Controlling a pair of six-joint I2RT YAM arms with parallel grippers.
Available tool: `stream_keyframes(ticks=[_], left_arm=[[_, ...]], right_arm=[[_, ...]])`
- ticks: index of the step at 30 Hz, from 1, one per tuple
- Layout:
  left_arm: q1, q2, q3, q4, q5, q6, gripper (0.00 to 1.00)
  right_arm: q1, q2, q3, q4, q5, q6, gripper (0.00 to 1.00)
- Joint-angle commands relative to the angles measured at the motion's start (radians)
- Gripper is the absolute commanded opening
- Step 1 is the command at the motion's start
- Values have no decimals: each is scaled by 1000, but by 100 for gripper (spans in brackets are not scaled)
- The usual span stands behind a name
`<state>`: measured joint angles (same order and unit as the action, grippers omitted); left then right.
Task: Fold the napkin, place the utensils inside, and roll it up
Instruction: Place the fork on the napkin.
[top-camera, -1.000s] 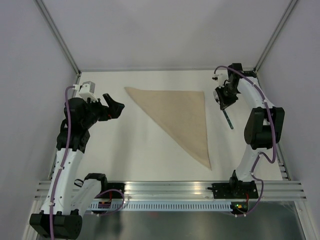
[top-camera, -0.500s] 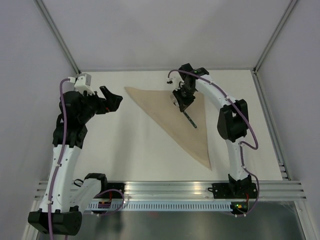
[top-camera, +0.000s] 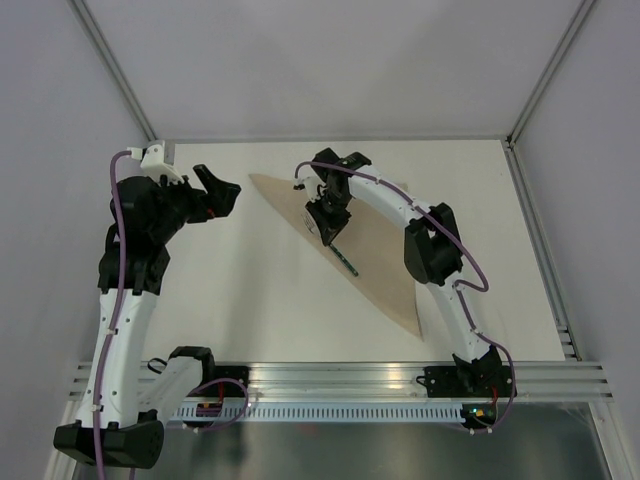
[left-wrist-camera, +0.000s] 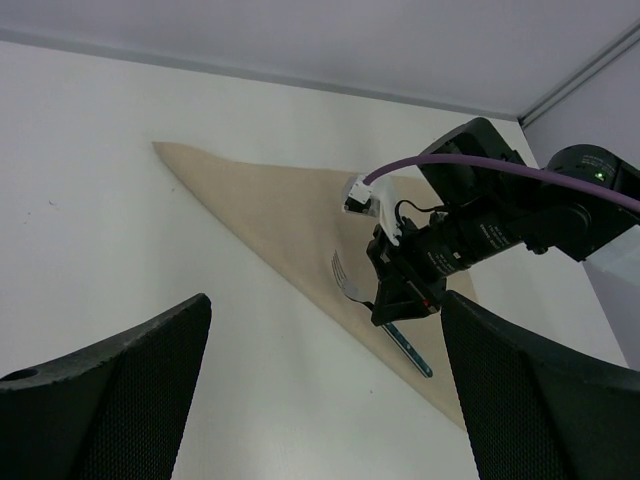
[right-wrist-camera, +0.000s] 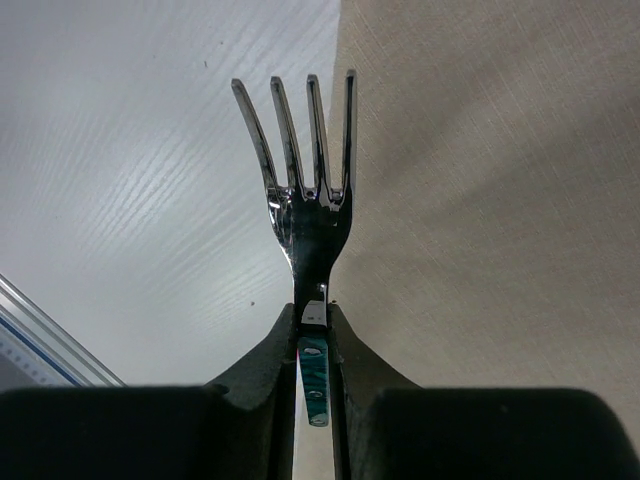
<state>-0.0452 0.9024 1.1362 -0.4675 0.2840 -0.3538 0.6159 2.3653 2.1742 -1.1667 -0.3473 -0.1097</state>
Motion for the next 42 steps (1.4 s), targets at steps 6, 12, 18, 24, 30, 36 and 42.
stream_keyframes(ticks=[6, 12, 18, 24, 30, 36, 42], left_arm=[[5, 3, 43, -22, -14, -45, 100], [5, 6, 42, -26, -17, -39, 100], [5, 10, 39, -29, -22, -30, 100], [5, 21, 34, -26, -22, -25, 100], [5, 16, 28, -30, -28, -14, 100], [5, 20, 19, -30, -29, -8, 100], [5, 26, 16, -28, -35, -1, 100]], right_arm=[[27, 58, 88, -18, 31, 77, 0], [25, 91, 121, -1, 67, 82, 0], [28, 112, 122, 4, 102, 68, 1], [33, 130, 136, 4, 134, 65, 0], [39, 155, 130, 10, 159, 64, 0], [39, 147, 133, 29, 165, 79, 1], [38, 147, 136, 35, 171, 87, 0]])
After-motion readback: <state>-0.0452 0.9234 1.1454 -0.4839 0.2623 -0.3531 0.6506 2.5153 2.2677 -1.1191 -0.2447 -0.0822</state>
